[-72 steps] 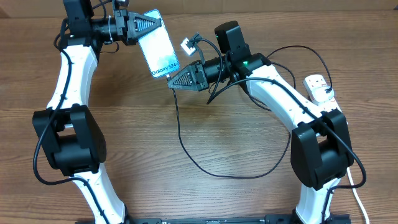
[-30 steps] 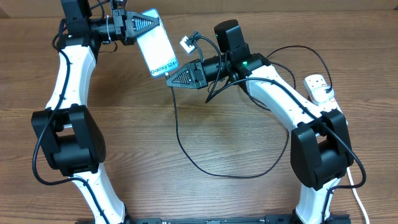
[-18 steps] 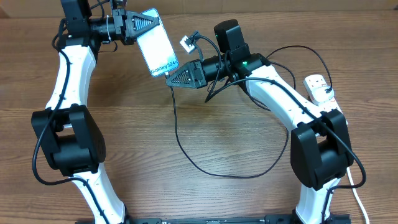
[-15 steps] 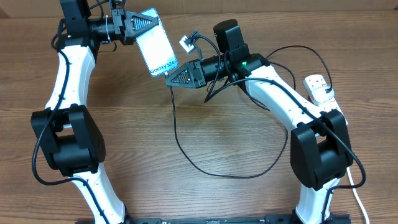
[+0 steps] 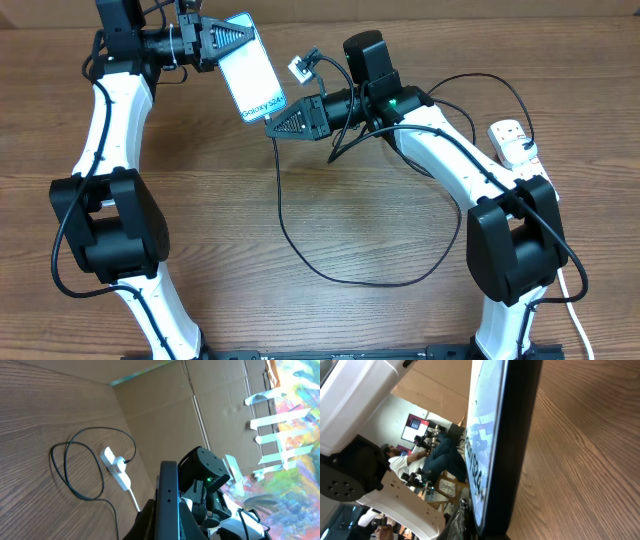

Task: Plug charger to phone and switch on socket
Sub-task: 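Push the connector into the phone's port with the right gripper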

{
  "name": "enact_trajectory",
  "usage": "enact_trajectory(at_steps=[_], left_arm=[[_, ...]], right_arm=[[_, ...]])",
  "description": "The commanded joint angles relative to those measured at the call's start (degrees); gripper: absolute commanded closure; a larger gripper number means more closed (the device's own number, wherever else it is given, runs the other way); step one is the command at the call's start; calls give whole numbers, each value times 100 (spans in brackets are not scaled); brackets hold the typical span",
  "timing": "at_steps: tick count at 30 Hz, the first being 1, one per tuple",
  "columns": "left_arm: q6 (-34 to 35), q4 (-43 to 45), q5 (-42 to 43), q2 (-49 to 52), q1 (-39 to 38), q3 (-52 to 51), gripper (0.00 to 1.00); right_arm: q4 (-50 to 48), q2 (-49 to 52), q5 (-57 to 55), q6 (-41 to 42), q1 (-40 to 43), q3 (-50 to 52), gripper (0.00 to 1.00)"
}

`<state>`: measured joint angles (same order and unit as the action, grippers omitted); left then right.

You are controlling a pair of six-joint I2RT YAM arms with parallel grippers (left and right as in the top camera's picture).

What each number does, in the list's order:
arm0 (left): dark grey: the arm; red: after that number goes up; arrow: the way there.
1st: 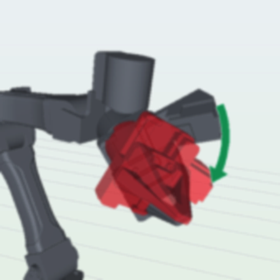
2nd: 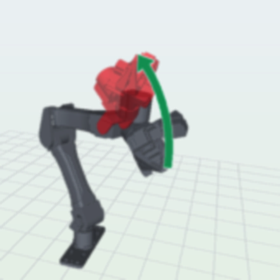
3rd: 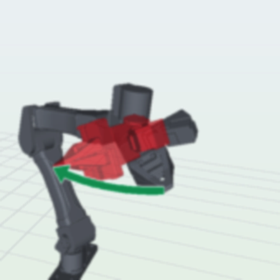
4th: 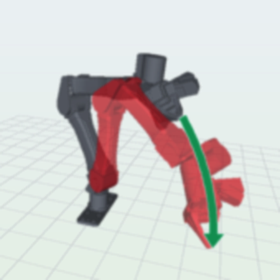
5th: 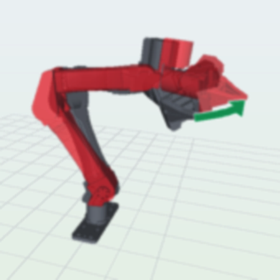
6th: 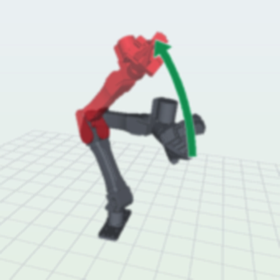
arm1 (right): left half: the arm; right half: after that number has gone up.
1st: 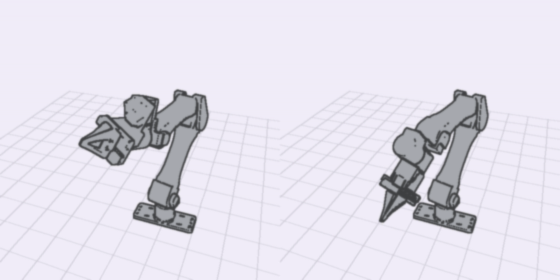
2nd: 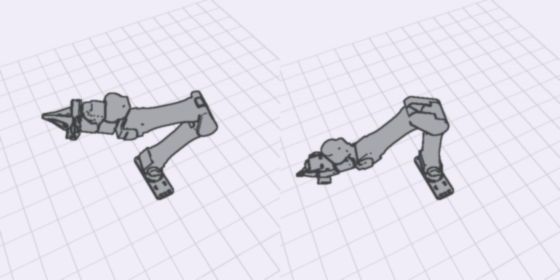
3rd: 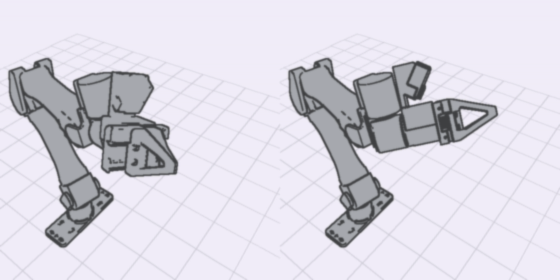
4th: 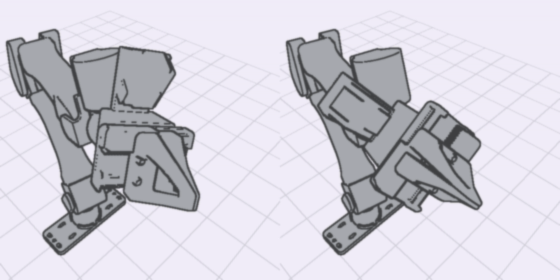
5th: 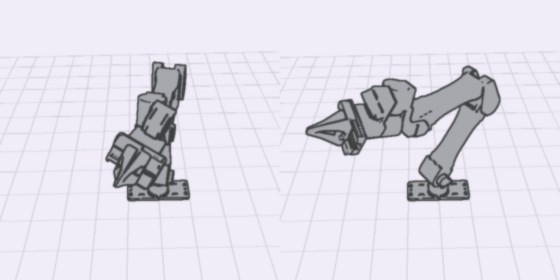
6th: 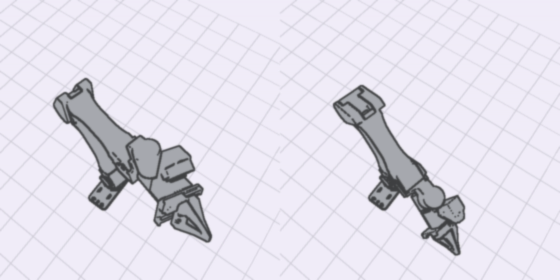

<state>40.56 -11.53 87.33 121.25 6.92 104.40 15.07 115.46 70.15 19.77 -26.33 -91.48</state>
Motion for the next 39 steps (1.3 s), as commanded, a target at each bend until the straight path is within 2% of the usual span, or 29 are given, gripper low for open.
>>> enact_trajectory(at_steps=[1,14,20,39], left_arm=[[13,-17,321,-61,-61,74,96],[11,2,321,-61,-55,74,96],[28,-9,323,-61,-57,74,96],[35,-17,323,-61,-57,74,96]], right_arm=[[-195,-133,-195,162,59,-120,96],[-173,-133,-72,271,221,-120,96],[-140,-133,50,-11,227,-120,96],[-133,-133,46,-52,332,-120,96]])
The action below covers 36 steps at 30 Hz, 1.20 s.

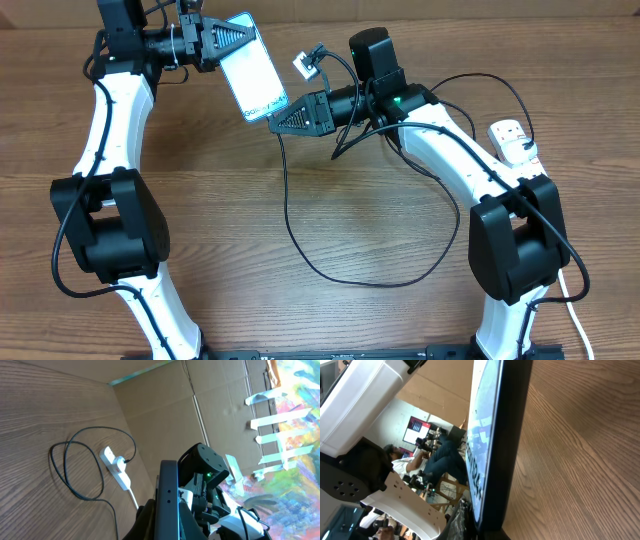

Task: Plug charger to phone and switch on socket
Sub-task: 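Push the connector into the phone's port with the right gripper, then open the right gripper, release the connector, and lower the phone with the left gripper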

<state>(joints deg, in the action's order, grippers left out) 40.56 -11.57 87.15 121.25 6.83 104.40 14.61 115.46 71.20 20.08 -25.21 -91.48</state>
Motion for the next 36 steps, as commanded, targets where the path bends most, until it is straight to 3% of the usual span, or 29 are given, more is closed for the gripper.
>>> enact_trajectory(at_steps=[1,25,28,32,34,35,36], left_arm=[[35,-13,341,-61,-48,74,96],[15,-17,341,-61,-63,74,96],[17,-17,339,-61,-59,74,96],[17,-15,339,-61,7,74,96],[17,-13,334,-61,87,74,96],[17,-13,332,-61,125,74,96],[17,-15,332,-61,149,74,96]], right_arm=[[-87,-133,-59,-83,221,-120,96],[-243,-133,-59,-35,221,-120,96],[-219,-133,-61,-35,221,-120,84],[-162,-133,-61,-37,221,-120,54],[-120,-133,-59,-37,221,-118,34],[-107,-133,-61,-37,221,-118,10],[-105,-133,-59,-35,221,-118,1]])
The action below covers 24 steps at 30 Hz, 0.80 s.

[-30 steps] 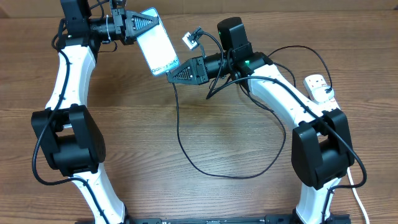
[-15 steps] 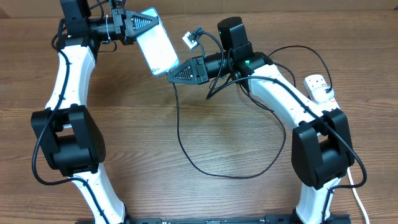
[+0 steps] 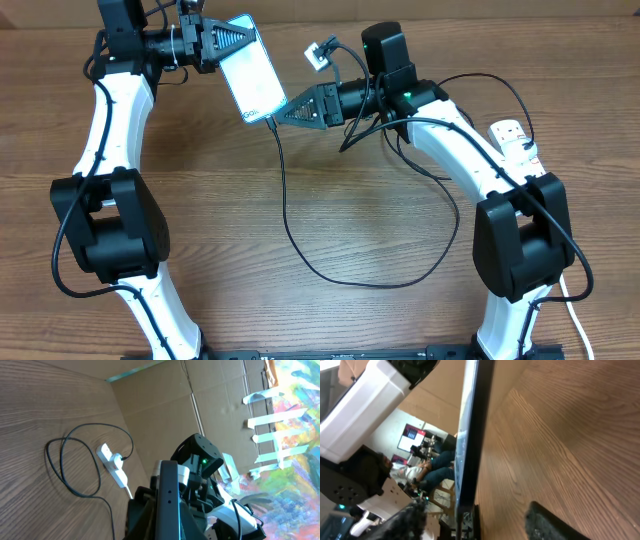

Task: Plug charger to phone and switch on socket
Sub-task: 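Open the right gripper, release the connector, and lower the phone with the left gripper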

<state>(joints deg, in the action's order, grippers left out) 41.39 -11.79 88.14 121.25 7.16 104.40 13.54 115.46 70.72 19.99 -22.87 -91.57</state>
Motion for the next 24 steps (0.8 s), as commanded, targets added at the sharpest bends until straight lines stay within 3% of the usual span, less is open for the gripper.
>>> enact_trajectory(at_steps=[1,8,18,24], left_arm=[[-66,7,234,-61,151,74,96],[-68,2,238,-61,334,74,96],[-201,-142,-90,-61,354,74,96],[-1346,-1755,-1222,-61,295,74,96]], right_arm=[[2,-133,-11,-26,-13,-109,0],[2,-133,-61,11,-11,-109,0],[225,-133,-1091,988,437,-109,0],[656,-133,-1471,791,699,-109,0]])
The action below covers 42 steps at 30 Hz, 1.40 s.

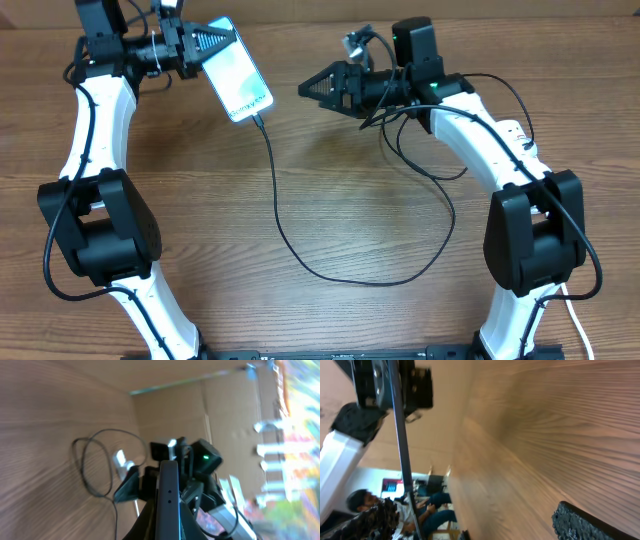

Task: Plug charger to phone and switch on socket
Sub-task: 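Open the right gripper, release the connector, and lower the phone with the left gripper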

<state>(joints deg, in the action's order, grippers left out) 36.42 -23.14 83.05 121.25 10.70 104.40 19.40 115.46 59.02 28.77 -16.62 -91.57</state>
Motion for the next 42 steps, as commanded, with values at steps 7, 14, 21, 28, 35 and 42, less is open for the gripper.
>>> enact_trajectory(at_steps=[7,14,21,28,35,42], left_arm=[[-2310,-2634,-2225,-61,-275,74,96],[-2771,-3366,-3574,-59,-656,-87,96],[-2916,-3158,-3838,-59,-964,-734,96],[-2918,-2765,-3847,-59,-1008,-1593,96],[-3012,-2699,-3873,-59,-1010,-2083,96],[-2892,-2345,-3866,-59,-1008,-2721,96]], right_arm=[[533,-133,-726,-555,101,-109,0],[678,-133,-800,-660,101,-109,0],[776,-133,-800,-680,101,-109,0],[831,-133,-798,-678,101,-109,0],[848,-133,-798,-678,90,-109,0],[938,-133,-798,-678,90,-109,0]])
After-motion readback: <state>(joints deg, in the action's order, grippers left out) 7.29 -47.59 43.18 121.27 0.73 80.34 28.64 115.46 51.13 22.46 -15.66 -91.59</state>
